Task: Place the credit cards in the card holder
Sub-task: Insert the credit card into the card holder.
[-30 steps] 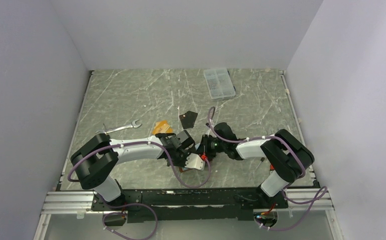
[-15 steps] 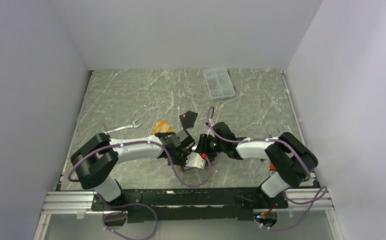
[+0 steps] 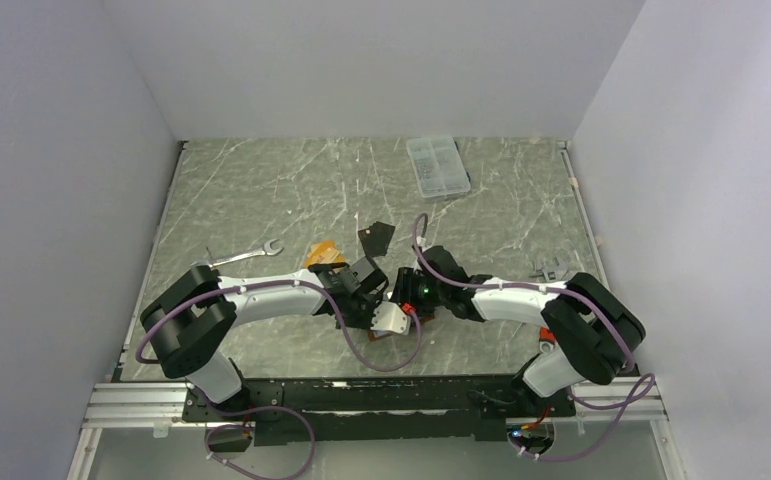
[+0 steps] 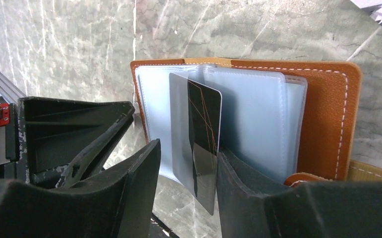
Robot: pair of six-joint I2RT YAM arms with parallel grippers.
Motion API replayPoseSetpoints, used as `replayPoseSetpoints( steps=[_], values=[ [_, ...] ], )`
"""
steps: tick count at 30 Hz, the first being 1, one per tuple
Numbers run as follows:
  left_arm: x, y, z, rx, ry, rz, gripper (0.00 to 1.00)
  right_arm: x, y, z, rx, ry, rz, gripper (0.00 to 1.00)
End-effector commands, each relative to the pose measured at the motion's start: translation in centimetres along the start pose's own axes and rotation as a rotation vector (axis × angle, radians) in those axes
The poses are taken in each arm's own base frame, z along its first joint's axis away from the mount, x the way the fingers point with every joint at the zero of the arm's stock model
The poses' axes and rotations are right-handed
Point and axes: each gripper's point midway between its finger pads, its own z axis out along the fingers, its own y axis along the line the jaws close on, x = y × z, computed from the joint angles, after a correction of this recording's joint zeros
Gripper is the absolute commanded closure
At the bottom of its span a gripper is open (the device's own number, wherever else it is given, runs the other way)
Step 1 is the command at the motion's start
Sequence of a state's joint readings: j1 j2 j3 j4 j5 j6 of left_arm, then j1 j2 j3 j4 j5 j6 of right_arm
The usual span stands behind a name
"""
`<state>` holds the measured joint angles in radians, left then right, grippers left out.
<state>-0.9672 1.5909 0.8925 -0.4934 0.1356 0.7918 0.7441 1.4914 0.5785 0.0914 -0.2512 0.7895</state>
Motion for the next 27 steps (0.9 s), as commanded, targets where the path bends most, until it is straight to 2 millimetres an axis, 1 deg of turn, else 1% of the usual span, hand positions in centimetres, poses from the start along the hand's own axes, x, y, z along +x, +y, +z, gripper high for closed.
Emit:
replayPoseSetpoints(
  steps=[1, 4, 6, 11, 14, 15, 18, 22, 26, 27],
  values=[
    [-2.4, 1.3, -0.9, -0.038, -0.093, 0.007, 0.8, 3.1, -4.2, -0.3, 0.143, 0.048, 0.035, 0.52],
    [-3.1, 1.7, -0.9, -0.036, -0.112, 0.004, 0.82, 3.0, -4.0, -0.3, 0.124, 0.036, 0.039, 0.52],
    [-3.0, 1.8, -0.4, -0.032, -0.103, 0.006, 0.84, 2.8, -3.9, -0.4, 0.126, 0.028, 0.04, 0.52],
    [-2.4, 1.9, 0.5, -0.038, -0.079, 0.011, 0.89, 2.6, -3.9, -0.6, 0.153, 0.02, 0.038, 0.49],
    [-2.2, 1.9, 0.9, -0.035, -0.071, 0.011, 0.92, 2.5, -3.2, -0.8, 0.139, 0.006, 0.036, 0.47],
    [-2.1, 1.8, 1.1, -0.031, -0.068, 0.014, 0.93, 3.1, -3.2, -1.0, 0.147, 0.022, 0.034, 0.46],
    [-1.7, 1.8, 1.4, -0.032, -0.05, 0.02, 0.99, 3.2, -2.9, -1.5, 0.151, 0.015, 0.031, 0.45],
    [-1.3, 1.6, 1.7, -0.026, -0.038, 0.026, 1.0, 2.9, -2.5, -2.5, 0.14, -0.008, 0.023, 0.44],
    [-1.1, 1.4, 1.8, -0.018, -0.032, 0.025, 1.0, 2.8, -2.1, -2.8, 0.137, 0.005, 0.016, 0.42],
    [-1.2, 1.4, 1.8, -0.017, -0.032, 0.024, 1.0, 2.7, -2.3, -2.9, 0.151, 0.006, 0.01, 0.41]
  ],
)
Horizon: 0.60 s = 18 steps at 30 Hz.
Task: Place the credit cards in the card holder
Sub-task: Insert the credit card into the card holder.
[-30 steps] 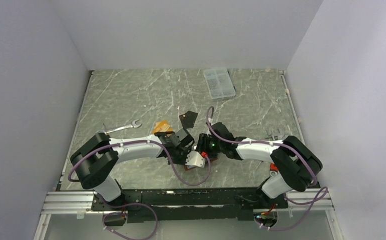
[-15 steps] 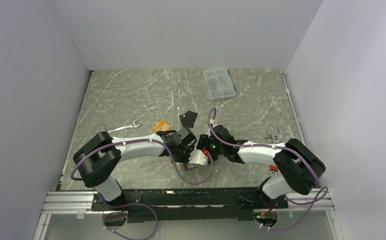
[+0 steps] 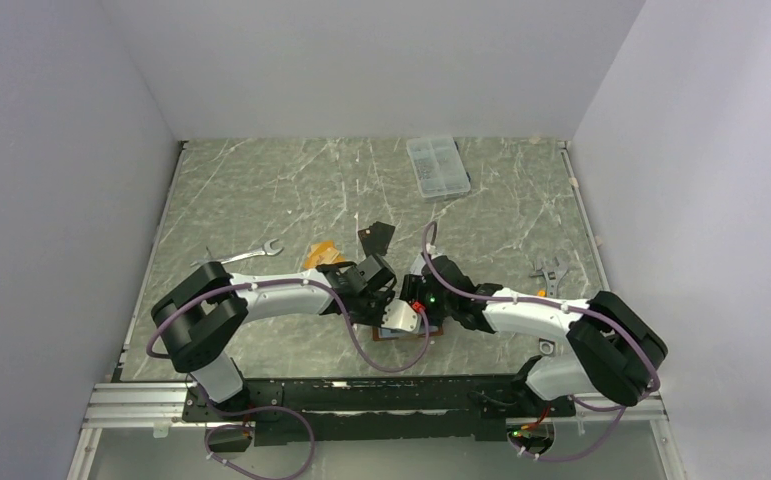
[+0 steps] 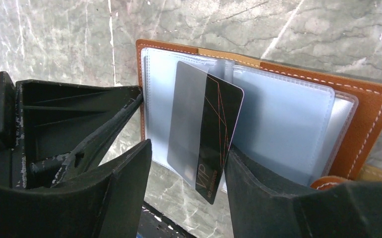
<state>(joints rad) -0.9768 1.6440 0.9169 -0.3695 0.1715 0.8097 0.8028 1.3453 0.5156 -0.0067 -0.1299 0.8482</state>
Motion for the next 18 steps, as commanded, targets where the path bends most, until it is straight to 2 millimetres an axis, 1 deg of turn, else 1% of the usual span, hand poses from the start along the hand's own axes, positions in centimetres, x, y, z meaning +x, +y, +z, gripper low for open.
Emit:
replayPoseSetpoints(
  steps=[1, 7, 10, 13, 18],
  values=[
    [1.7, -0.5, 0.3, 0.026, 0.062, -0.015, 1.0, 1.3, -1.7, -0.9, 0.085, 0.053, -0.012, 0.41],
    [1.8, -0.7, 0.2, 0.024, 0.058, -0.009, 1.0, 1.3, -2.1, -2.1, 0.119, 0.054, -0.01, 0.41],
    [1.8, -0.7, 0.3, 0.026, 0.058, -0.01, 1.0, 1.0, -1.8, -2.4, 0.112, 0.039, -0.012, 0.43],
    [1.8, -0.7, 0.3, 0.029, 0.059, -0.013, 1.0, 0.5, -1.5, -2.1, 0.107, 0.028, -0.021, 0.44],
    [1.7, -0.6, 0.1, 0.022, 0.058, -0.006, 1.0, -0.2, -1.0, -1.0, 0.101, 0.028, -0.045, 0.44]
  ],
)
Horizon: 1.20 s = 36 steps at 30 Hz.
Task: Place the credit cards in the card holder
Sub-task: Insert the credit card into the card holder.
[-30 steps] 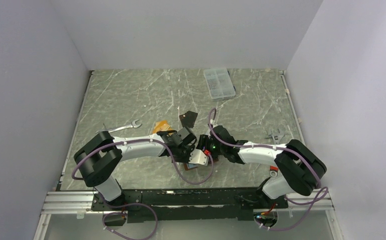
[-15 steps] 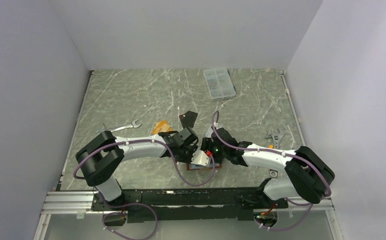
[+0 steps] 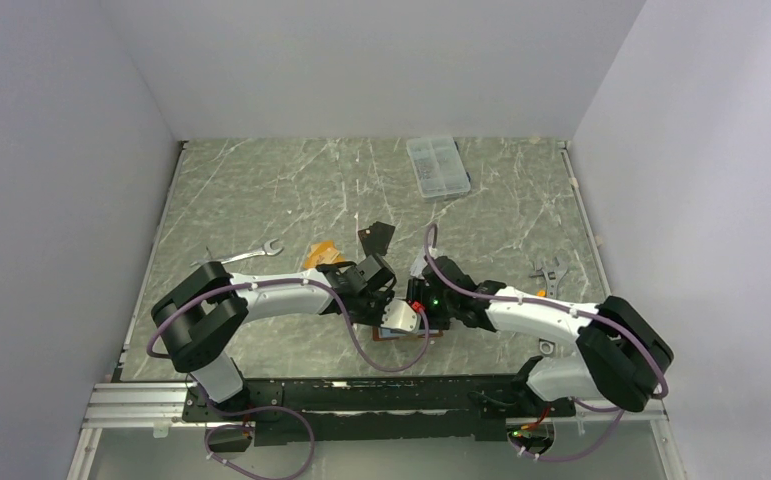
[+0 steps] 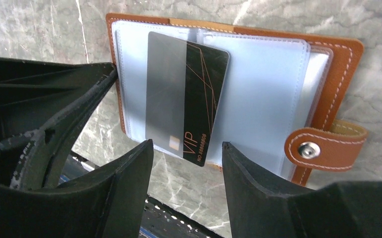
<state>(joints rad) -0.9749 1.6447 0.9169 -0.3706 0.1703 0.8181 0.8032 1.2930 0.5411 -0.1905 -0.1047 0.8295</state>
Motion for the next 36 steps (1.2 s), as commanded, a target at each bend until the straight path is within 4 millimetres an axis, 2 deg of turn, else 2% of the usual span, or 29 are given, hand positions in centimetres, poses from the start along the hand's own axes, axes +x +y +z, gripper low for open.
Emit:
replayPoseSetpoints(
  steps=[1, 9, 18, 21, 29, 30, 33, 36],
  values=[
    [1.6, -0.6, 0.1, 0.02, 0.054, -0.011, 1.0, -1.6, 0.9, 0.5, 0.008, -0.03, -0.043, 0.44],
    [1.7, -0.7, 0.1, 0.016, 0.05, -0.006, 1.0, -3.3, 1.8, 1.4, 0.007, -0.047, -0.074, 0.44],
    [1.0, 0.0, -0.5, -0.035, -0.005, -0.021, 1.0, -2.8, 3.5, 1.2, -0.086, -0.076, -0.038, 0.47],
    [0.7, 0.7, -1.1, -0.061, -0.038, -0.042, 1.0, -2.7, 2.7, 0.6, -0.091, -0.086, -0.016, 0.47],
    [0.8, 1.2, -1.5, -0.1, -0.058, -0.039, 1.0, -4.7, 1.0, -1.0, -0.191, -0.094, 0.083, 0.54],
    [0.8, 1.3, -1.6, -0.102, -0.056, -0.037, 1.0, -4.9, 0.9, -1.1, -0.197, -0.094, 0.09, 0.59],
    [0.8, 1.4, -1.6, -0.107, -0.056, -0.034, 1.0, -5.8, 0.8, -1.0, -0.18, -0.107, 0.097, 0.82],
    [0.7, 1.5, -1.5, -0.109, -0.055, -0.033, 1.0, -6.1, 0.7, -0.3, -0.164, -0.094, 0.098, 0.96]
  ],
)
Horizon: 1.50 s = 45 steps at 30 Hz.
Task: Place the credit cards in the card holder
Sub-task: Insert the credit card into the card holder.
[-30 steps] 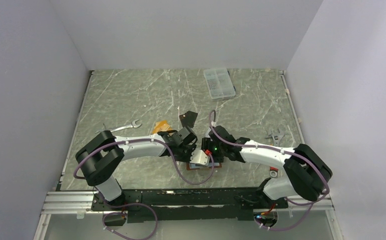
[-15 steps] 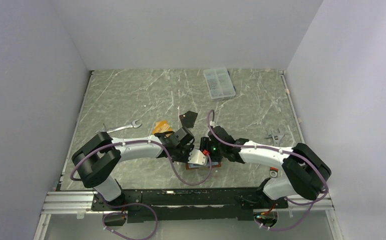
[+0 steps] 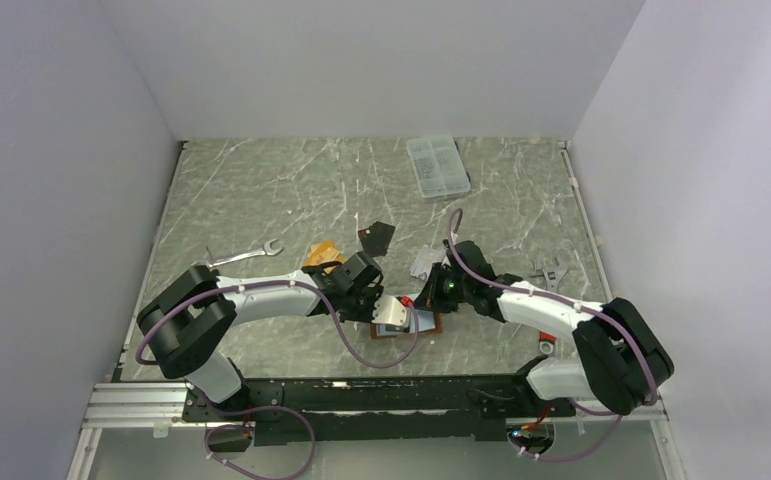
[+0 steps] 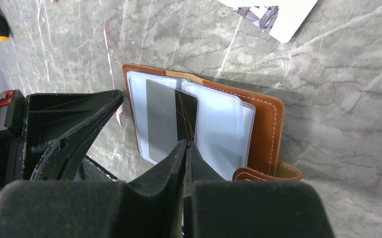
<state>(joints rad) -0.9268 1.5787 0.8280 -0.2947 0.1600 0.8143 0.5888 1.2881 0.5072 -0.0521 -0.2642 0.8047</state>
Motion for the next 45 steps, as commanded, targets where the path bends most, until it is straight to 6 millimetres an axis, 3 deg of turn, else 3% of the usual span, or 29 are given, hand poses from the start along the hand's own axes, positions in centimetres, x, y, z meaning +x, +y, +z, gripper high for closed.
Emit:
replayPoseSetpoints(
  steps=[1, 10, 15, 19, 27, 32, 36, 40, 45],
  values=[
    [-1.1, 0.9, -0.7, -0.041, -0.042, 0.004, 1.0, -1.5, 1.6, 0.6, -0.043, -0.014, -0.016, 0.99],
    [-1.1, 0.9, -0.2, -0.032, -0.039, 0.011, 1.0, -0.9, -0.6, 1.8, 0.053, 0.001, 0.008, 1.0],
    [-1.0, 0.8, 0.1, -0.027, -0.031, 0.017, 1.0, -0.2, 0.3, 2.6, 0.038, 0.025, 0.006, 1.0],
    [-0.9, 0.8, 0.3, -0.023, -0.026, 0.018, 1.0, 0.0, 2.1, 3.4, 0.001, 0.024, -0.012, 1.0],
    [-0.9, 0.9, 0.4, -0.022, -0.021, 0.021, 1.0, 1.0, 3.8, 3.5, -0.038, 0.033, -0.018, 1.0],
    [-1.0, 0.8, 0.3, -0.02, -0.023, 0.018, 1.0, 1.1, 3.8, 3.5, -0.019, 0.052, -0.033, 1.0],
    [-1.0, 0.7, 0.1, -0.017, -0.023, 0.015, 1.0, 0.1, 2.3, 2.1, 0.067, 0.034, -0.068, 1.0],
    [-0.9, 0.9, -0.3, -0.029, -0.027, 0.011, 1.0, -0.4, 2.1, 1.1, 0.081, 0.016, -0.075, 1.0],
    [-1.2, 1.1, -0.5, -0.03, -0.035, 0.002, 1.0, 0.2, 2.8, 1.9, 0.046, 0.044, -0.058, 1.0]
  ],
)
